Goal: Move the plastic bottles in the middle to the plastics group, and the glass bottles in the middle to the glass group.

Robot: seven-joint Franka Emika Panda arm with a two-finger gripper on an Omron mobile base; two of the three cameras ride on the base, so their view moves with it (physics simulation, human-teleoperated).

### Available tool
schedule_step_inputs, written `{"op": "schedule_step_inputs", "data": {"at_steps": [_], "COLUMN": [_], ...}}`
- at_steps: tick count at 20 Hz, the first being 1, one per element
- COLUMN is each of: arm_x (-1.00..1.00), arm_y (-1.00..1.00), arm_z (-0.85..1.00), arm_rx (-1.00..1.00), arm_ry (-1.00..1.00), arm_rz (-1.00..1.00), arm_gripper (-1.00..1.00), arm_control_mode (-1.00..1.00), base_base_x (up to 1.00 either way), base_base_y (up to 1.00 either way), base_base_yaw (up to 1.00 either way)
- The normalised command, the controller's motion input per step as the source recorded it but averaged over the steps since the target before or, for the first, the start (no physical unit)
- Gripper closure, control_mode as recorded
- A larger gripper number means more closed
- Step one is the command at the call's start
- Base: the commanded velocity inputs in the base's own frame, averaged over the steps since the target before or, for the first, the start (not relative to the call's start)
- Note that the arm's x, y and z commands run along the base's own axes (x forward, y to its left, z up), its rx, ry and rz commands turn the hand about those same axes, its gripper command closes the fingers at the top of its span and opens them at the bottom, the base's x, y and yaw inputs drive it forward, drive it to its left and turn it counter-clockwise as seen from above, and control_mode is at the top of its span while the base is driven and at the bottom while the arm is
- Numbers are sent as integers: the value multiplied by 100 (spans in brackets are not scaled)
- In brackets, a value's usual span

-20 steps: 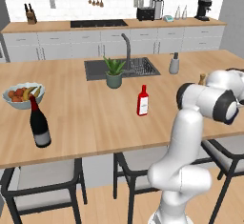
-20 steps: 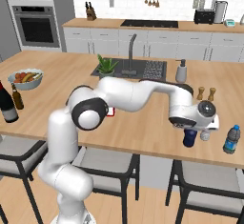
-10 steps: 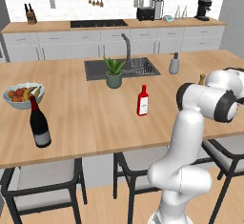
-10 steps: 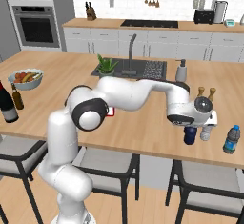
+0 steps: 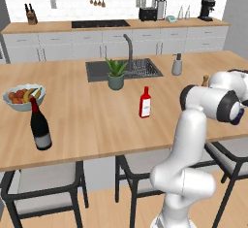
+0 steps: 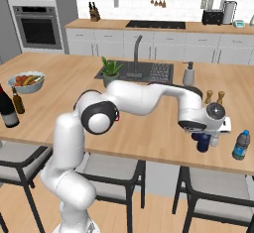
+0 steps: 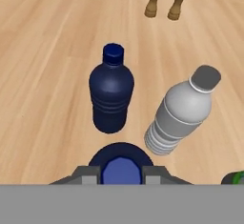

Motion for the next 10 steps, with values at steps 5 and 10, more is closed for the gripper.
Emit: {"op": "schedule_step_inputs", "data": {"at_steps": [5,10], "arm_x": [0,0], "arm_y": [-8,0], "arm_z": [-19,-21], "arm_rx": [4,2], "arm_ry": [0,0], "arm_rz": [0,0], "arm_gripper": [100,100], "arm_control_mode": [-100,-100], "base_base_x": [0,0], "base_base_y": [0,0], "base_base_yaw": [0,0]}}
